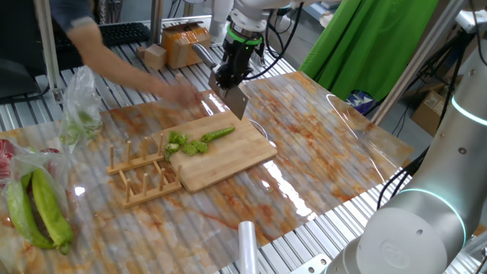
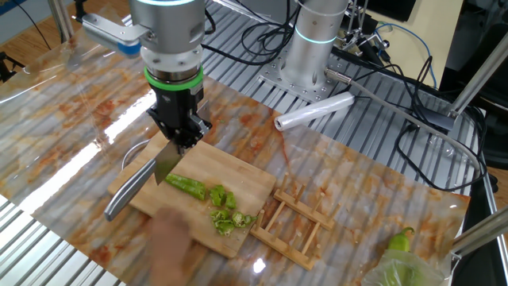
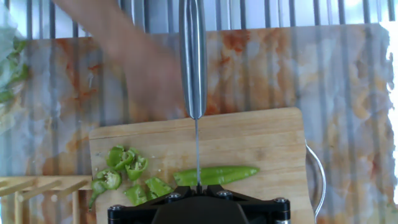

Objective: Chop the chili peppers

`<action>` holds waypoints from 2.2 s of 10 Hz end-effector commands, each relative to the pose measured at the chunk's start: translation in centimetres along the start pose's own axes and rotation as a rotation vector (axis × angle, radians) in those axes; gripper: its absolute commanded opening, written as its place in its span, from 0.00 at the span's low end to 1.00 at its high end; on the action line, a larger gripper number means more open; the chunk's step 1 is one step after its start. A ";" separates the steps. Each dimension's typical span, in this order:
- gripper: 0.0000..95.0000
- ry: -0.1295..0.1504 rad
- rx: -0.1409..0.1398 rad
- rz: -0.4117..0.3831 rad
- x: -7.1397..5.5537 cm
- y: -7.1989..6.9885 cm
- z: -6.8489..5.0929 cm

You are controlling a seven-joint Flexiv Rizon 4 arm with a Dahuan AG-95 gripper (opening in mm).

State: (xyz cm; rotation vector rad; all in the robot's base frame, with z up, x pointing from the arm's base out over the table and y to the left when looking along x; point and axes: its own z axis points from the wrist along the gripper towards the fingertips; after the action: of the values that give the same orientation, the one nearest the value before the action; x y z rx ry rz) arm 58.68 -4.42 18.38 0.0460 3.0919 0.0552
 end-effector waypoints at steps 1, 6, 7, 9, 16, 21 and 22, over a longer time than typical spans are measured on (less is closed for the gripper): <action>0.00 0.039 0.046 -0.022 0.2 0.4 -0.4; 0.00 0.110 0.024 -0.019 -0.8 3.4 0.5; 0.00 0.112 0.023 -0.011 -0.9 4.0 0.7; 0.00 0.115 0.014 -0.016 -1.2 4.7 1.2; 0.00 0.064 0.013 -0.041 -1.7 5.4 3.1; 0.00 0.039 0.008 -0.071 -1.0 3.8 5.5; 0.00 0.038 0.009 -0.074 -0.8 3.6 5.8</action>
State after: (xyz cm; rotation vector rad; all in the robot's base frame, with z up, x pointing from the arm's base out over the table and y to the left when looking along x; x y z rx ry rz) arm 59.67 -0.81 12.57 -0.0757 3.1302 0.0457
